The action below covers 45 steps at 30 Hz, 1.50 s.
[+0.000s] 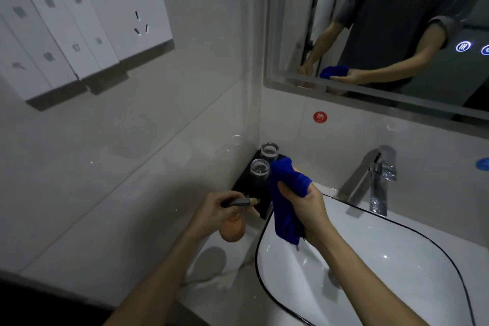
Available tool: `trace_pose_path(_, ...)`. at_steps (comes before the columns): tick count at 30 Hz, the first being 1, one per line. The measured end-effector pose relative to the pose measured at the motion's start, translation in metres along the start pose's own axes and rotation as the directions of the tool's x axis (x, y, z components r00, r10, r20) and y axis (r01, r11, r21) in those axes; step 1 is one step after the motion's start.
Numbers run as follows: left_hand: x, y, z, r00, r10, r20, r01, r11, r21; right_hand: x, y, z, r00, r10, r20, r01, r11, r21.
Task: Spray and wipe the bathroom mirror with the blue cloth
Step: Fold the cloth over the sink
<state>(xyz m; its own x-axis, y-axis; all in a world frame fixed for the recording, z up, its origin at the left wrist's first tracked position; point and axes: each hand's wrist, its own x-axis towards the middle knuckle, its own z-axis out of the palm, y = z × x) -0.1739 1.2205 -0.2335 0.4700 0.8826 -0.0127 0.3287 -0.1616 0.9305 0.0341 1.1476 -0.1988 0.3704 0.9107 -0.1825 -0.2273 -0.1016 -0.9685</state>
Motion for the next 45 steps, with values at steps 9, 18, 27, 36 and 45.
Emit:
trace_pose_path(9,0.015,-0.041,0.002,0.982,-0.132,0.137,0.114,0.985,0.131,-0.006,0.015,0.001,0.992,0.117,-0.041,-0.115,0.992,0.042)
trace_pose_path(18,0.025,-0.074,0.015,0.952,-0.203,0.231,0.150,0.962,0.227,-0.014,0.024,-0.002,0.981,0.189,-0.053,-0.182,0.977,0.109)
trace_pose_path(27,0.029,-0.076,0.014,0.953,-0.143,0.265,0.058,0.951,0.304,-0.017,0.022,-0.009,0.980,0.191,-0.053,-0.183,0.975,0.128)
trace_pose_path(36,0.033,-0.026,0.019,0.944,-0.082,0.320,-0.046,0.927,0.373,-0.020,0.001,-0.029,0.993,0.108,-0.044,-0.101,0.985,0.141)
trace_pose_path(45,-0.001,0.136,0.124,0.947,-0.013,0.321,0.160,0.885,-0.438,-0.056,-0.051,-0.104,0.984,-0.176,-0.012,0.173,0.977,-0.121)
